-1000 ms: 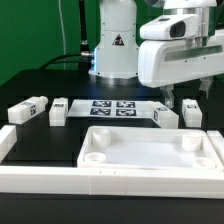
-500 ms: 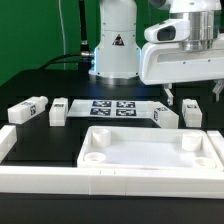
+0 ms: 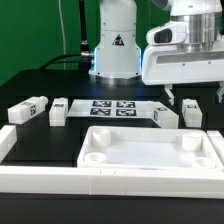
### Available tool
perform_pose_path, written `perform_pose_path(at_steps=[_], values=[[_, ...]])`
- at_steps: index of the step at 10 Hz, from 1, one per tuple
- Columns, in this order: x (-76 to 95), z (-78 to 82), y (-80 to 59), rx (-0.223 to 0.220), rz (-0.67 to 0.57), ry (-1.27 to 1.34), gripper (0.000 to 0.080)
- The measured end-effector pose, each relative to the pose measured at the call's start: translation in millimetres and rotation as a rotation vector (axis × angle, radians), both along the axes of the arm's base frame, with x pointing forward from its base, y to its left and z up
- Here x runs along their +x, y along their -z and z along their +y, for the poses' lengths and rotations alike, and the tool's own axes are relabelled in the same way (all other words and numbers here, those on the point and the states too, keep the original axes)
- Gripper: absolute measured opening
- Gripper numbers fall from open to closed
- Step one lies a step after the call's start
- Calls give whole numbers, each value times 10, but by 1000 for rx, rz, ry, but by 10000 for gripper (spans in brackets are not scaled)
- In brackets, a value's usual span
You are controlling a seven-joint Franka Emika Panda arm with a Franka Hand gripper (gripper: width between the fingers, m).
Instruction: Assemble desk
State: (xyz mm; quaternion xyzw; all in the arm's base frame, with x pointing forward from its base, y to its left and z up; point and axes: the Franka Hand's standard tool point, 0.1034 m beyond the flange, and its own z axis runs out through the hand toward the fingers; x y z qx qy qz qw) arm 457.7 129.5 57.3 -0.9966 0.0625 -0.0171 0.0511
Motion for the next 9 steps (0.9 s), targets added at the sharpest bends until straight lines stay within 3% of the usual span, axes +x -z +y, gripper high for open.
perform_pose_path(at_steps=[1, 3, 8, 9], values=[[-59, 72, 14, -10, 33, -60, 649], [-138, 128, -7, -21, 215, -103, 649], [-150, 101, 26, -14, 543, -110, 649], [-237, 101, 36, -19, 627, -113, 649]])
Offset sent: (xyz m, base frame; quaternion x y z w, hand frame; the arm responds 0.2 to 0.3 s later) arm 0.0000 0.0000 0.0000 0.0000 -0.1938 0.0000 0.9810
